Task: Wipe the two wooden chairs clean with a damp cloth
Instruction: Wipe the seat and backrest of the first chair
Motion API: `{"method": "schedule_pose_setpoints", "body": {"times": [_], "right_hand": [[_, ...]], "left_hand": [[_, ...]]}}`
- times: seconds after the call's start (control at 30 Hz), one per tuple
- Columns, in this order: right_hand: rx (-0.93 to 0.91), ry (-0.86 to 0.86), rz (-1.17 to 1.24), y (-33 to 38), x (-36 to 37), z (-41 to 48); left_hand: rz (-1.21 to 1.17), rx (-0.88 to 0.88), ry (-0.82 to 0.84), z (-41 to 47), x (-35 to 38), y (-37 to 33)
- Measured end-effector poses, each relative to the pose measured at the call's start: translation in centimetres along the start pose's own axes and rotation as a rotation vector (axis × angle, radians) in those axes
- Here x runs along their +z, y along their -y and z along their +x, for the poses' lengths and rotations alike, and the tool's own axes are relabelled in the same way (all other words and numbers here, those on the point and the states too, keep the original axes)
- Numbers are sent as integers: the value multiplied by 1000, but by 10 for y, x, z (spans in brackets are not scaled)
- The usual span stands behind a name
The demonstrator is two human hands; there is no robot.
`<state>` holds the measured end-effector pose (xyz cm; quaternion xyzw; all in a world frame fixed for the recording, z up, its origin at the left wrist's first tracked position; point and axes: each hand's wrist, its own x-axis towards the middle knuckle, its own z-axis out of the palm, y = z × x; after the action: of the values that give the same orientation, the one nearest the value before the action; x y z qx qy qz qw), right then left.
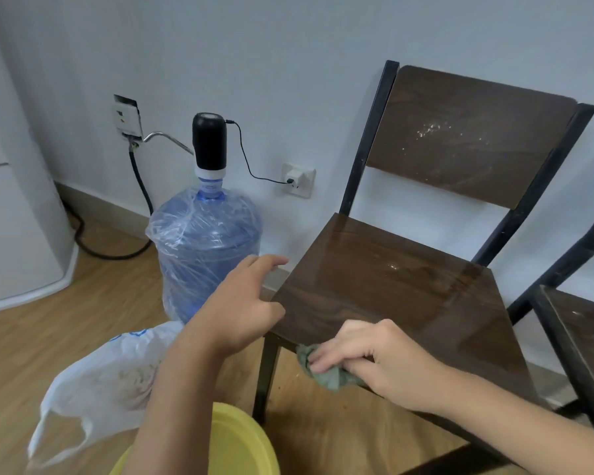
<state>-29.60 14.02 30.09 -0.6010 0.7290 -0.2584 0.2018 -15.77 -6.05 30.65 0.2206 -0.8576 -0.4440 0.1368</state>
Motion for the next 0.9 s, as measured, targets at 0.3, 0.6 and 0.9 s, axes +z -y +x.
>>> {"method": "schedule_pose_setpoints", "body": {"times": [0.3, 0.6, 0.9], "right_hand": [[417, -519, -79, -69, -118, -2], [630, -575, -167, -128, -103, 77], [258, -381, -103, -9, -7, 42]], "left_hand": [[15, 85, 0, -4, 10, -9], [31, 104, 4, -4, 15, -11], [17, 65, -51, -7, -11, -7]]}}
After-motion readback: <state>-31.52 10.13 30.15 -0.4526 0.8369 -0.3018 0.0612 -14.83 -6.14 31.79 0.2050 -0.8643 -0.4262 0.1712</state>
